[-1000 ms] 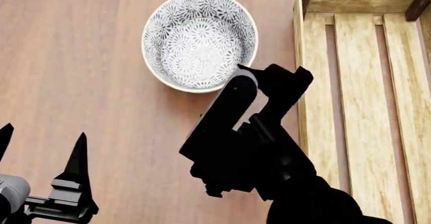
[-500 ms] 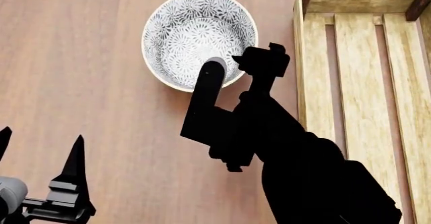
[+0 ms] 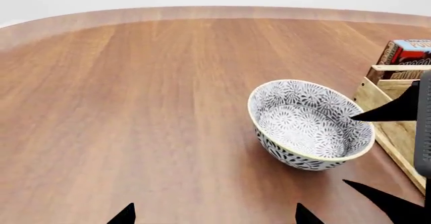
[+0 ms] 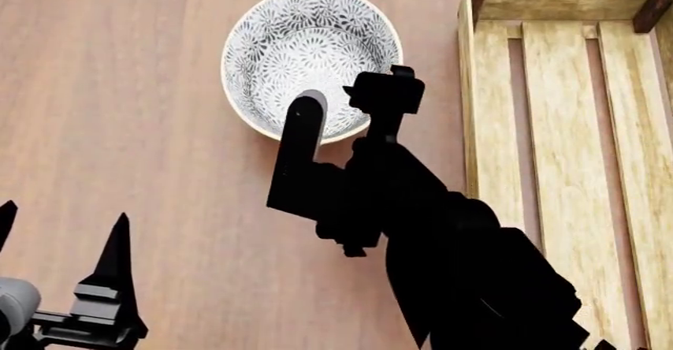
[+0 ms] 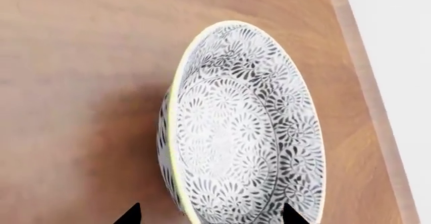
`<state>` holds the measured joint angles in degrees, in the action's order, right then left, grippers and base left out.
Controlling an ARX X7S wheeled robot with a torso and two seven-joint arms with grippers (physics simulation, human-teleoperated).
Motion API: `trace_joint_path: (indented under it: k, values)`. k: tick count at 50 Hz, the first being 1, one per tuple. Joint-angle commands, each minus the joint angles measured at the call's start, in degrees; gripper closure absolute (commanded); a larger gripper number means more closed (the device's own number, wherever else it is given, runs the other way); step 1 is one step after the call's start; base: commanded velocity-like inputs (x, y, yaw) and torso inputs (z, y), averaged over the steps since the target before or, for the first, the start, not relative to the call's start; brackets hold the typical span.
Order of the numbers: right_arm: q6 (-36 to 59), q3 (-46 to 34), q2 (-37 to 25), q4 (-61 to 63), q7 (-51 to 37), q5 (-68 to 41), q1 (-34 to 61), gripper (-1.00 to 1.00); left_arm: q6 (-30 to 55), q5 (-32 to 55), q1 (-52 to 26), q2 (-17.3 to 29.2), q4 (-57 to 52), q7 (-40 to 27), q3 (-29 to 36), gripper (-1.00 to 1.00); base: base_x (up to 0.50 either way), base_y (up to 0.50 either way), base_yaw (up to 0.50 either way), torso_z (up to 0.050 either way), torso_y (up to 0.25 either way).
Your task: Pick up the bowl on the left and put it in the tray.
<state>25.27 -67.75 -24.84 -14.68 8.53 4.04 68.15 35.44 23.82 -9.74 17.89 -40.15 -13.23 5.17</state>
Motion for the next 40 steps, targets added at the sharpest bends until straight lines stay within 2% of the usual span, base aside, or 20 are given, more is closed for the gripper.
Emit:
trace_joint_path:
  k: [1,9,10,28,40]
  values:
    - [-4.5,-0.3,5.1,-7.2,1.2,1.4,-0.3,-1.0,0.1,-0.5,0.1,-0.7,-0.3,1.1,-1.9,-1.0,0.0,0.0,0.0,0.0,0.0]
    - [-7.1,0.3,7.0,-13.3,-1.6,1.8,0.1,-1.0,-0.5,-0.5,0.2,-0.5,0.3,1.1,-2.0,-1.0,0.0,0.0,0.0,0.0,0.0]
    - [-7.9,0.0,7.0,-14.0,-0.5,1.5,0.2,1.0,-0.5,-0.4,0.2,-0.5,0.3,1.1,-2.0,-1.0,0.0,0.0,0.0,0.0,0.0]
    - [-4.7,0.6,4.2,-8.7,-0.5,1.9,0.5,1.0,-0.8,-0.5,0.2,-0.3,0.6,0.6,-1.4,-1.0,0.0,0.0,0.0,0.0,0.0]
    - [9.3,3.5,-3.2,14.1,4.4,2.5,5.5,1.0,0.0,0.2,0.3,-0.1,-1.3,-0.2,-1.4,-1.0,0.0,0.0,0.0,0.0,0.0]
